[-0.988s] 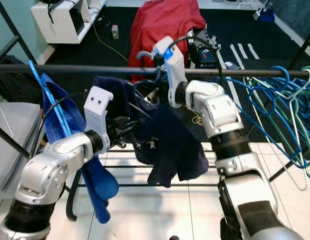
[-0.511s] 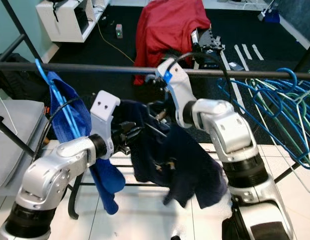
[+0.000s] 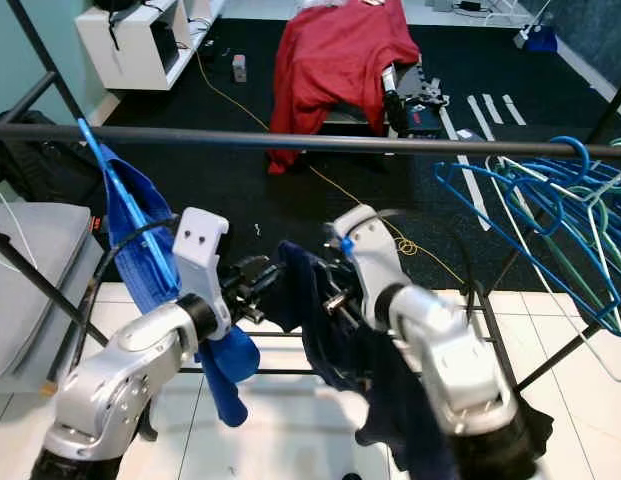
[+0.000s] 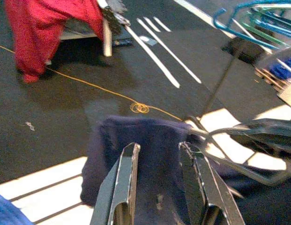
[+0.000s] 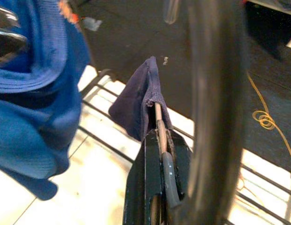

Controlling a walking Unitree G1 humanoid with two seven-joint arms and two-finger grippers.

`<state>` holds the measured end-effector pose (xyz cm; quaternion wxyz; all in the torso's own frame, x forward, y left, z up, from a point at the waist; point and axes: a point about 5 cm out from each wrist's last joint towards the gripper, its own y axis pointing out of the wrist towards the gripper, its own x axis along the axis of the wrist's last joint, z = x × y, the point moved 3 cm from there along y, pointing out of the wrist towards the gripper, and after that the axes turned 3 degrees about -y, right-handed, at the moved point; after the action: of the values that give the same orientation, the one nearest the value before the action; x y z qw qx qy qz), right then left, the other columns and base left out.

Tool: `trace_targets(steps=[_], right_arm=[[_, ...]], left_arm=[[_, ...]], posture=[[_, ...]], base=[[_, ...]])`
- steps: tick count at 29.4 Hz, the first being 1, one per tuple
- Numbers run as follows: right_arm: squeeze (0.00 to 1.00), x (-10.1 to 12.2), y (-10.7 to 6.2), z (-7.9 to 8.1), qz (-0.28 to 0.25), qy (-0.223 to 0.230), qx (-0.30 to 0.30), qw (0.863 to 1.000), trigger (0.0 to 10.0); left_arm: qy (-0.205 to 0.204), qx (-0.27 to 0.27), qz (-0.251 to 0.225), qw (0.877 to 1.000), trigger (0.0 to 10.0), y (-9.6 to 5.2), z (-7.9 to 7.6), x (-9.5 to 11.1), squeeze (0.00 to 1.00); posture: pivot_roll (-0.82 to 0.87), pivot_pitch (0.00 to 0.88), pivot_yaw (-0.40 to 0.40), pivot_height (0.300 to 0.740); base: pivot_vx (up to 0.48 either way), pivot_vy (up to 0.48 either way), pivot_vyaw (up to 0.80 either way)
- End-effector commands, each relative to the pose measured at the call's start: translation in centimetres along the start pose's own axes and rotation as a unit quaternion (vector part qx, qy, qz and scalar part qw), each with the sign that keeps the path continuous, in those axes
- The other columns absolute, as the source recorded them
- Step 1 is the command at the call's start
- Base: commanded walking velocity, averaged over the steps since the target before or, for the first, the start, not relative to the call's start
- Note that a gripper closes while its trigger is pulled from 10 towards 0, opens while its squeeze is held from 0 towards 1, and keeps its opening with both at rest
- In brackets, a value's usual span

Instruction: Hang hanger

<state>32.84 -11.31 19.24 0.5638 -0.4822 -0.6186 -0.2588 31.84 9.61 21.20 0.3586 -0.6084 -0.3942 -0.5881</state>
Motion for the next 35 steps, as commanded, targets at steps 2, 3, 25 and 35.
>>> trace_targets(steps=[2, 3, 25, 35], right_arm=[[0.00, 2.0, -0.7, -0.8, -0.062, 0.020, -0.067, 0.996, 10.0], [0.00, 2.1, -0.7, -0.9, -0.068, 0.031, -0.076, 0.994, 10.0], [0.00, 1.2, 0.5, -2.0, -0.105, 0.100, -0.101, 0.984, 10.0], [0.00, 1.1, 0.9, -2.1, -0.107, 0.111, -0.100, 0.983, 10.0]], left_arm=[[0.009, 0.018, -0.022, 1.000, 10.0, 0.2, 0.4, 1.1, 0.00], [0.003, 0.022, -0.027, 0.999, 10.0, 0.3, 0.6, 1.4, 0.00], [-0.039, 0.096, -0.045, 0.994, 10.0, 0.5, 2.3, 1.7, 0.00], [-0.048, 0.089, -0.047, 0.994, 10.0, 1.0, 2.1, 2.1, 0.00]], posture=[[-0.02, 0.175, -0.003, 0.740], [-0.02, 0.175, -0.003, 0.740], [0.01, 0.126, -0.039, 0.740], [0.00, 0.170, -0.036, 0.740]], base=[[0.000, 0.000, 0.00], [0.000, 0.000, 0.00], [0.000, 0.000, 0.00], [-0.166, 0.000, 0.00]])
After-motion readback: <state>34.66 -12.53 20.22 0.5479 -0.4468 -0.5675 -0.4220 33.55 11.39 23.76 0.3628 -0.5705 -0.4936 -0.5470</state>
